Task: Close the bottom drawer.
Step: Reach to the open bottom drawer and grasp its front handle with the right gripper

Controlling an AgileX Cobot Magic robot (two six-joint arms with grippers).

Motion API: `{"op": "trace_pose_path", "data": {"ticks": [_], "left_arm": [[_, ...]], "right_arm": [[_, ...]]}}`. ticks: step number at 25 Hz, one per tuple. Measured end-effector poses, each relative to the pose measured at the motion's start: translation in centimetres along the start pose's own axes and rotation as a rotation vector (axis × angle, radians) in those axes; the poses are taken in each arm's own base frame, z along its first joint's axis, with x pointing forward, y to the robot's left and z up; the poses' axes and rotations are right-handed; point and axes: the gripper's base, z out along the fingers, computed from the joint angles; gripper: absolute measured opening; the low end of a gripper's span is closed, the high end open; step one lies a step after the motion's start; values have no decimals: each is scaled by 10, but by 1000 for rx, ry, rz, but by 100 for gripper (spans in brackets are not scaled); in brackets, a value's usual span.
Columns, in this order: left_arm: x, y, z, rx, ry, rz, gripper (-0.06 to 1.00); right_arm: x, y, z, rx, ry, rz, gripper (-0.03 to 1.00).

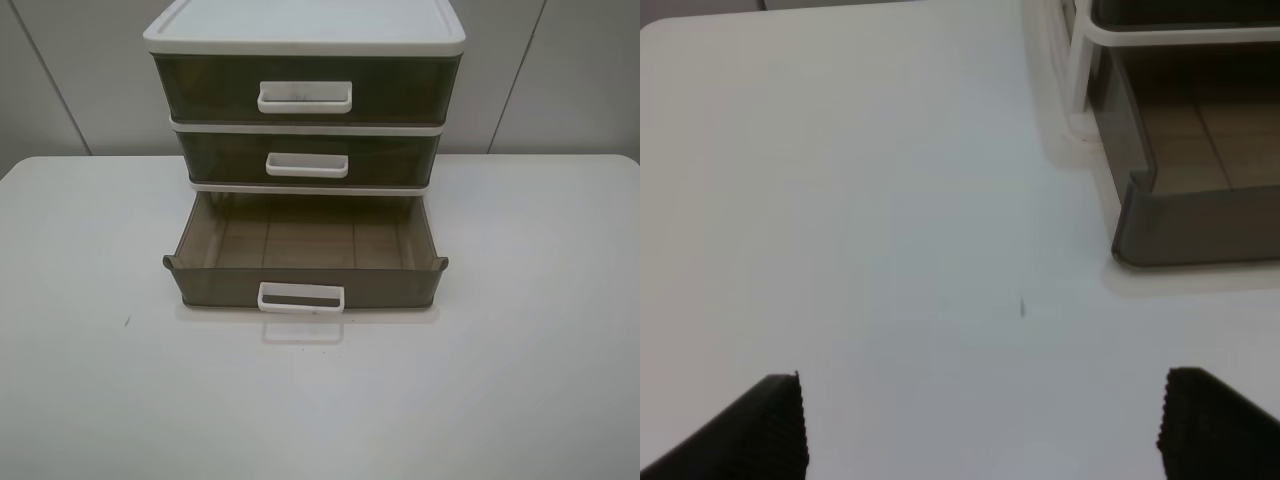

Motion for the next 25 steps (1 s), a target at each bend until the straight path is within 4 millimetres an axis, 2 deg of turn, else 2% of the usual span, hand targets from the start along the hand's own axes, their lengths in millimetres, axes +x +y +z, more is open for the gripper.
{"op": "trace_pose_path", "data": {"ticks": [19, 22, 25], "left_arm": [[0, 0, 0, 0, 0, 0, 72], [0, 0, 0, 0, 0, 0, 72], [0, 0, 0, 0, 0, 0, 72]], "right_arm": [[-1, 1, 2, -6, 17, 3, 74], [-11, 5, 16, -50, 114, 30, 74], [-37, 13, 35, -116, 174, 86, 74]]}}
